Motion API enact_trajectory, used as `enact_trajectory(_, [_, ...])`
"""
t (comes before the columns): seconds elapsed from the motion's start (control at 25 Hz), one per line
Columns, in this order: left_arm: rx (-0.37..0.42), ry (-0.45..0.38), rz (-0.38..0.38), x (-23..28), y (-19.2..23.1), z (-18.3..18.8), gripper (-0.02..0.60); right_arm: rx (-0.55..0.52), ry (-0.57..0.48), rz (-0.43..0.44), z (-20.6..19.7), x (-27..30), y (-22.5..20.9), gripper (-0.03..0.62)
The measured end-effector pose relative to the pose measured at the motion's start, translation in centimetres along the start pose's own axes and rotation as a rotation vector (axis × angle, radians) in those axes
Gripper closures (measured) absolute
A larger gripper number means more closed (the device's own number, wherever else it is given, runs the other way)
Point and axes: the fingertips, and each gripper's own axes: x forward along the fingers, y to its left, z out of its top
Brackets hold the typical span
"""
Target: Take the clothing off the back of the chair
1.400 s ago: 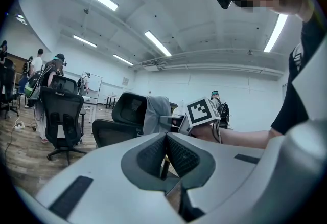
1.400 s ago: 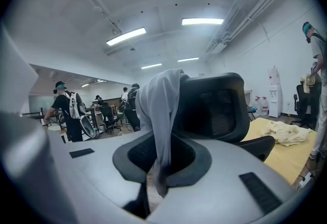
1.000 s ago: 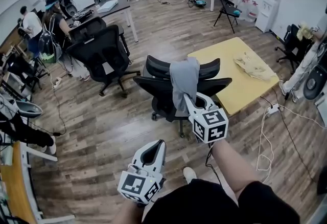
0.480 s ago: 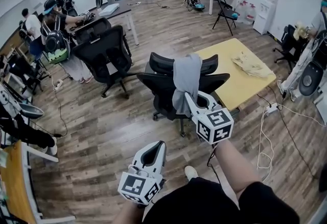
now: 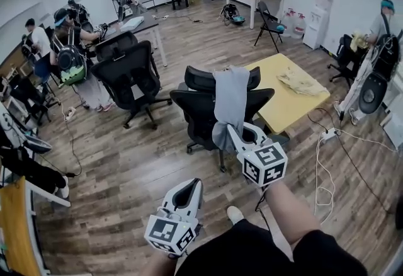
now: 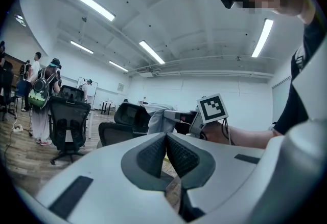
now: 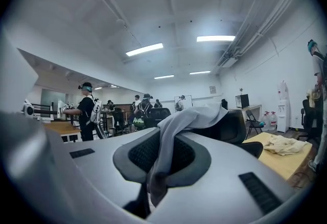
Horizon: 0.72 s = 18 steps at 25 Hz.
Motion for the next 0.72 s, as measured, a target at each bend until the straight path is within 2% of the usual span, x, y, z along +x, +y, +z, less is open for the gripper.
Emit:
enact_trajectory(0.4, [-0.015, 0.029, -0.074, -6.2, -3.9, -2.3, 0.563, -0.001, 0.005, -0.017, -1.4, -8.4, 6.2, 0.556])
enact_trajectory(0.72, [-0.015, 0.039, -0.11, -8.3, -7.7, -3.2, 0.563, 0.001, 0.021, -0.005, -2.6, -14.5, 8.5, 0.556])
